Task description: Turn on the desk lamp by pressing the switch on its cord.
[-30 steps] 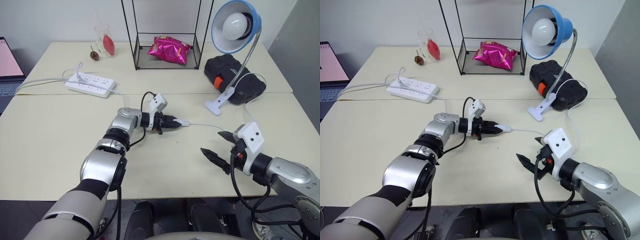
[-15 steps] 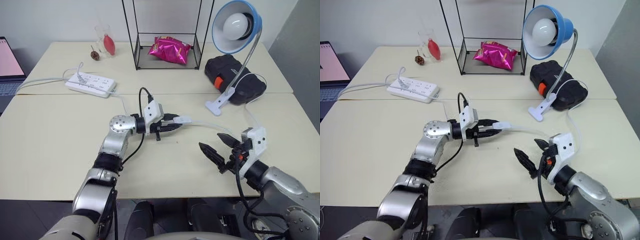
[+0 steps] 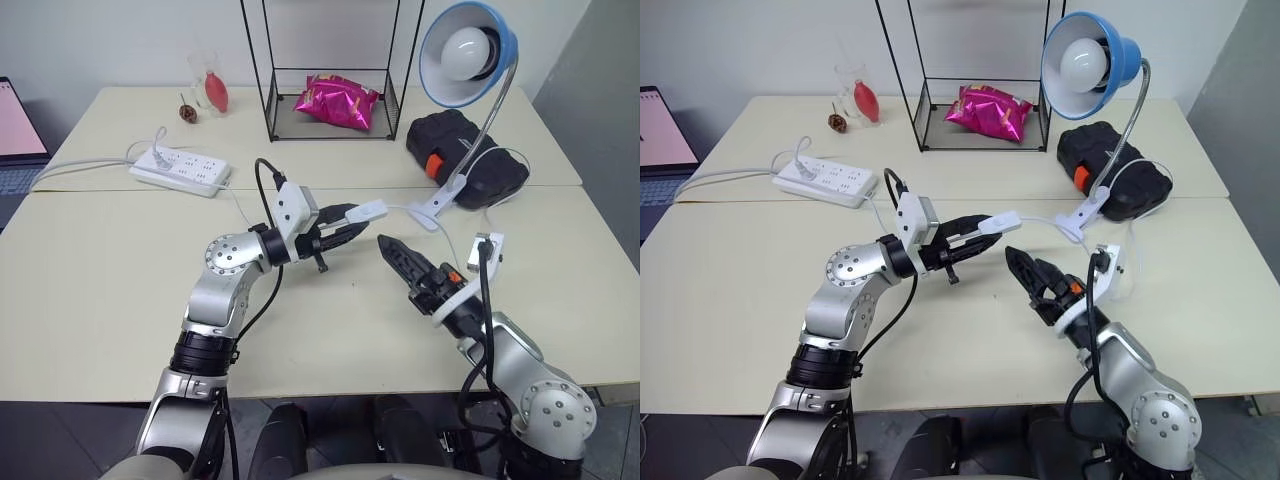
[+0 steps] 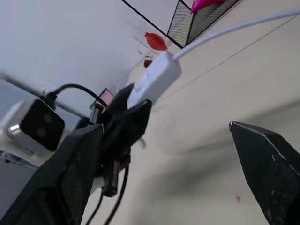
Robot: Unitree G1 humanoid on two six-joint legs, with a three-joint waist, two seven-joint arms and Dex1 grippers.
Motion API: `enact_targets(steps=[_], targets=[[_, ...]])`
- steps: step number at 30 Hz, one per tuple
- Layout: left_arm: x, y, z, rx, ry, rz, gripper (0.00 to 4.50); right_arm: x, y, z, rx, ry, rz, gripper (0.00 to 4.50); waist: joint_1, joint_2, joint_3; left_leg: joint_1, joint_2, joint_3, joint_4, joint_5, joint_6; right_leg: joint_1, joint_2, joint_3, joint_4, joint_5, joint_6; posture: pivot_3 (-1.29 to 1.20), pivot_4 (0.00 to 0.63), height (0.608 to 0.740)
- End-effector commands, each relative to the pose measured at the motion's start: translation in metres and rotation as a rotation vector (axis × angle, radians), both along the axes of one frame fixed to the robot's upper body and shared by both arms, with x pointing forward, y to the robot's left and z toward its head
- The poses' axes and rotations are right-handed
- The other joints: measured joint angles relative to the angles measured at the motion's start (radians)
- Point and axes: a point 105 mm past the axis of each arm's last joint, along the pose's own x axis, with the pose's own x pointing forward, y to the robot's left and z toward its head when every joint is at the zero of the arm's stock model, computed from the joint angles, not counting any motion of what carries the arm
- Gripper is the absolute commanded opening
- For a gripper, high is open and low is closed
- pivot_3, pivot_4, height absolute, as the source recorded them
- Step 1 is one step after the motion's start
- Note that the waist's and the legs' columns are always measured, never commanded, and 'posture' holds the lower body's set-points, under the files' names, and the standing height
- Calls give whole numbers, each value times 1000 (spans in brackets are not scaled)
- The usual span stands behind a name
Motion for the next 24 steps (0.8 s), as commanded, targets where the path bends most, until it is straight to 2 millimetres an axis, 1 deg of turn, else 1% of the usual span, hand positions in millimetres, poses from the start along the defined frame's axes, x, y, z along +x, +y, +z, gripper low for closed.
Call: enact_targets(steps=[1, 7, 12, 24], targets=[[-6, -3, 11, -28, -35, -9, 1094, 9, 6, 21, 119, -22, 7, 4500, -1, 0, 0, 0, 0, 1, 0, 0, 0, 0, 0, 1, 0, 0, 0, 0, 150, 740], [-11, -8, 8, -29, -28, -13, 1094, 22, 18, 24, 161, 0, 27, 4500, -1, 0, 0, 0, 0, 0, 0, 0, 0, -1, 0, 0, 0, 0, 0, 0, 150, 740], [-11, -11, 11, -33, -31, -12, 1094, 25, 26, 20, 191, 33, 46, 4500, -1, 0, 0, -1, 0, 1, -1, 0, 0, -3, 0, 1, 0, 0, 0, 0, 150, 740], [-14, -13, 15, -30, -34, -16, 1094, 28, 30, 18, 255, 62, 46, 4500, -1, 0, 0, -2, 0, 1, -1, 0, 0, -4, 0, 1, 1, 0, 0, 0, 150, 740]])
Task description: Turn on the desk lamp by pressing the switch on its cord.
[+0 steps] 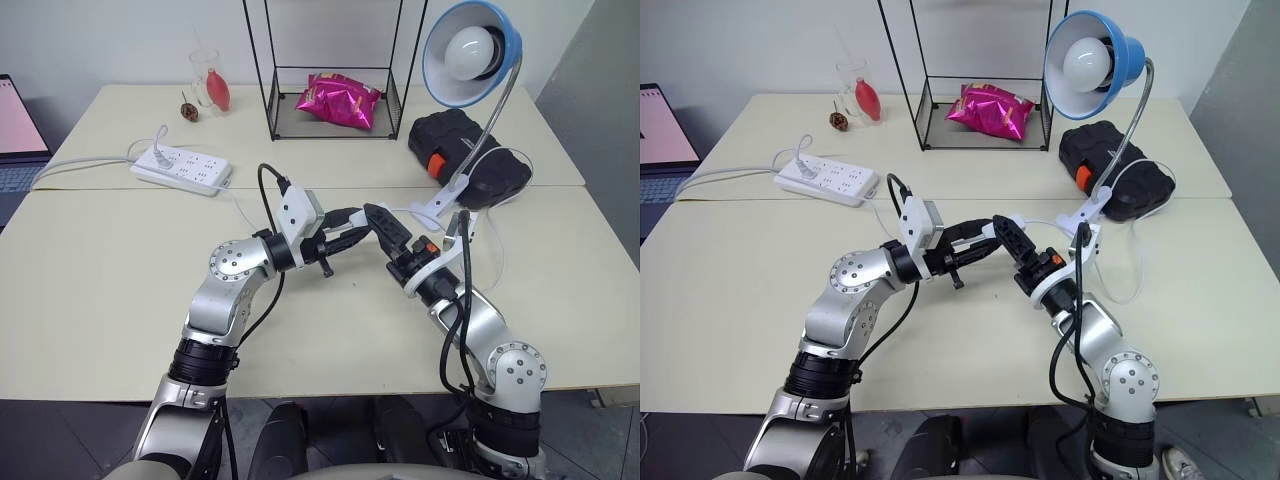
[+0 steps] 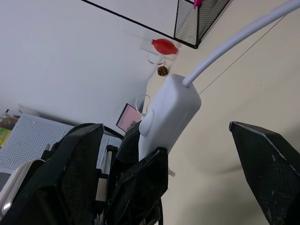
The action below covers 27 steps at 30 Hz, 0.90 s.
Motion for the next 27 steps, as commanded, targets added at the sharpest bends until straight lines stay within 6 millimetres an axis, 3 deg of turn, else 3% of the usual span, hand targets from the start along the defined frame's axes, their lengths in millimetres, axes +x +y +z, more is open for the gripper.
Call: enact_targets(steps=[1, 6, 22, 27], targets=[[-6, -4, 15, -17, -57, -23, 1094, -3, 5, 11, 45, -32, 18, 4500, 0, 0, 0, 0, 0, 0, 0, 0, 0, 0, 0, 0, 0, 0, 0, 0, 150, 740], [-6, -4, 16, -15, -58, -24, 1094, -2, 6, 10, 56, -25, 19, 4500, 0, 0, 0, 0, 0, 0, 0, 0, 0, -1, 0, 0, 0, 0, 0, 0, 150, 740], [-8, -5, 16, -12, -57, -29, 1094, -2, 11, 5, 65, 12, 34, 723, 0, 0, 0, -1, 0, 0, 0, 0, 0, -2, 0, 0, 0, 0, 0, 0, 150, 740], [-8, -4, 16, -10, -57, -27, 1094, -3, 11, 7, 78, 8, 39, 601, 0, 0, 0, -1, 0, 0, 0, 0, 0, -2, 0, 0, 0, 0, 0, 0, 150, 740]])
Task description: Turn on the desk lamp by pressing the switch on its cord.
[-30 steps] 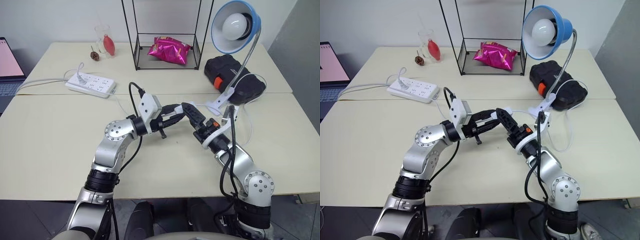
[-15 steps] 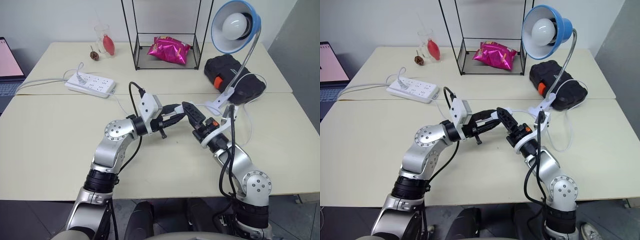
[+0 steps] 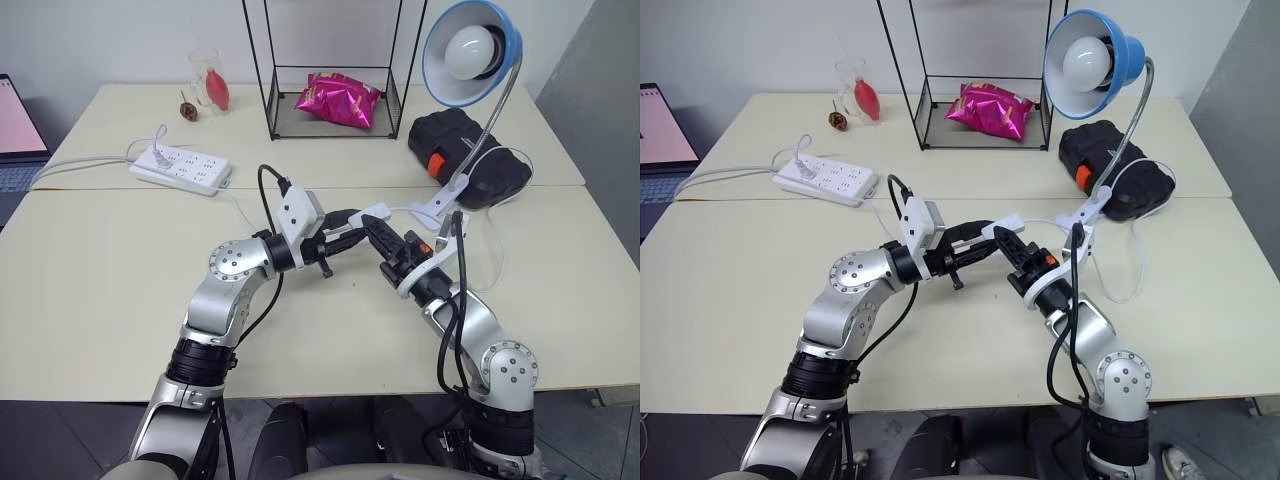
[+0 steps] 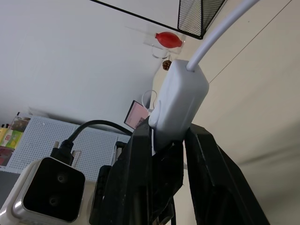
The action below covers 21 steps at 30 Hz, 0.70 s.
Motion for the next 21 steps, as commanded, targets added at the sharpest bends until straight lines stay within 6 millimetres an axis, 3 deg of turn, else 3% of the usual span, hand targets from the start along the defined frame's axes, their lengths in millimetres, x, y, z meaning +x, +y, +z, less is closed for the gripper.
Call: enact_targets(steps=[1, 5, 7, 13, 21], targets=[[-9, -6, 18, -23, -72, -35, 1094, -2, 2, 8, 30, -21, 6, 580, 0, 0, 0, 0, 0, 0, 0, 0, 0, 0, 0, 0, 0, 0, 0, 0, 150, 740], [-8, -6, 18, -28, -72, -33, 1094, -2, 1, 10, 46, -24, 2, 561, 0, 0, 0, 0, 0, 0, 0, 0, 0, 0, 0, 0, 0, 0, 0, 0, 150, 740], [-8, -6, 18, -30, -72, -32, 1094, -2, -1, 11, 55, -27, -3, 1249, 0, 0, 0, 0, 0, 0, 0, 0, 0, 0, 0, 0, 0, 0, 0, 0, 150, 740], [-8, -6, 18, -35, -67, -26, 1094, -2, -4, 16, 99, -32, -5, 2676, 0, 0, 0, 0, 0, 0, 0, 0, 0, 0, 0, 0, 0, 0, 0, 0, 150, 740], [-8, -7, 17, -37, -64, -28, 1094, 0, -6, 15, 120, -14, -21, 2681, 0, 0, 0, 0, 0, 0, 0, 0, 0, 0, 0, 0, 0, 0, 0, 0, 150, 740]])
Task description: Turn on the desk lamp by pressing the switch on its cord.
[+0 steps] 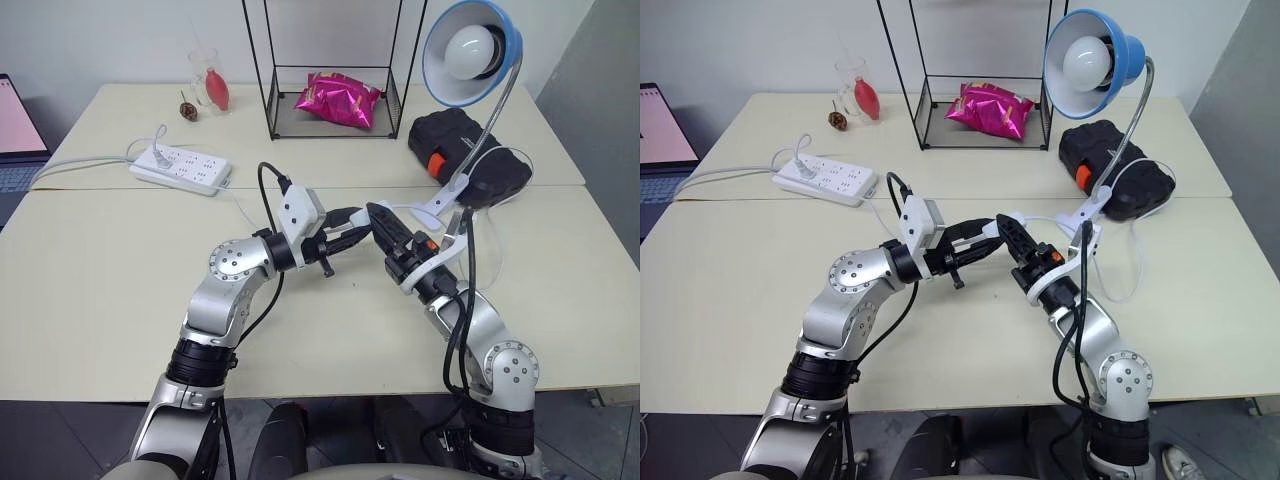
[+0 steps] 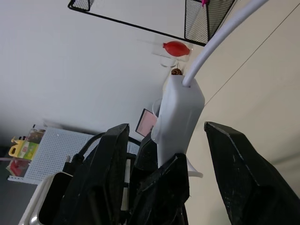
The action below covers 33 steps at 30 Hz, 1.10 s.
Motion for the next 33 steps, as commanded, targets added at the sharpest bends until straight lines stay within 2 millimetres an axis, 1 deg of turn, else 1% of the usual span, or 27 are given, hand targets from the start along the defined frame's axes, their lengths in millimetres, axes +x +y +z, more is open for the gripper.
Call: enact_targets(steps=[1, 12, 14, 15, 16, 17, 19, 20, 21, 23, 33], targets=[[-6, -5, 13, -31, -48, -28, 1094, -1, 0, 9, 39, -17, 0, 2681, 0, 0, 0, 0, 0, 0, 0, 0, 0, 0, 0, 0, 0, 0, 0, 0, 150, 740], [-7, -6, 13, -25, -52, -34, 1094, -1, 7, 4, 6, 2, 31, 2681, 0, 0, 0, 0, 0, 0, 0, 0, 0, 0, 0, 0, 0, 0, 0, 0, 150, 740], [-7, -6, 13, -25, -52, -33, 1094, -1, 7, 3, 7, 7, 30, 2295, 0, 0, 0, 0, 0, 0, 0, 0, 0, 0, 0, 0, 0, 0, 0, 0, 150, 740], [-7, -6, 13, -26, -52, -33, 1094, -1, 7, 3, 8, 8, 29, 2240, 0, 0, 0, 0, 0, 0, 0, 0, 0, 0, 0, 0, 0, 0, 0, 0, 150, 740], [-7, -6, 13, -25, -52, -33, 1094, 0, 7, 3, 10, 9, 27, 1947, 0, 0, 0, 0, 0, 0, 0, 0, 0, 0, 0, 0, 0, 0, 0, 0, 150, 740], [-7, -5, 12, -25, -52, -32, 1094, 0, 6, 3, 14, 10, 24, 1822, 0, 0, 0, 0, 0, 0, 0, 0, 0, 0, 0, 0, 0, 0, 0, 0, 150, 740], [-7, -5, 12, -24, -51, -31, 1094, 0, 5, 4, 20, 9, 20, 1248, 0, 0, 0, 0, 0, 0, 0, 0, 0, 0, 0, 0, 0, 0, 0, 0, 150, 740], [-7, -5, 12, -24, -51, -31, 1094, 0, 5, 4, 22, 8, 19, 1109, 0, 0, 0, 0, 0, 0, 0, 0, 0, 0, 0, 0, 0, 0, 0, 0, 150, 740], [-7, -4, 12, -24, -50, -30, 1094, -1, 5, 5, 25, 5, 19, 762, 0, 0, 0, 0, 0, 0, 0, 0, 0, 0, 0, 0, 0, 0, 0, 0, 150, 740], [-7, -4, 11, -23, -50, -29, 1094, -1, 5, 5, 35, 2, 24, 507, 0, 0, 0, 0, 0, 0, 0, 0, 0, 0, 0, 0, 0, 0, 0, 0, 150, 740], [-7, -4, 12, -30, -49, -27, 1094, -3, 9, 6, 54, 3, 46, 496, 0, 0, 0, 0, 0, 0, 0, 0, 0, 0, 0, 0, 0, 0, 0, 0, 150, 740]])
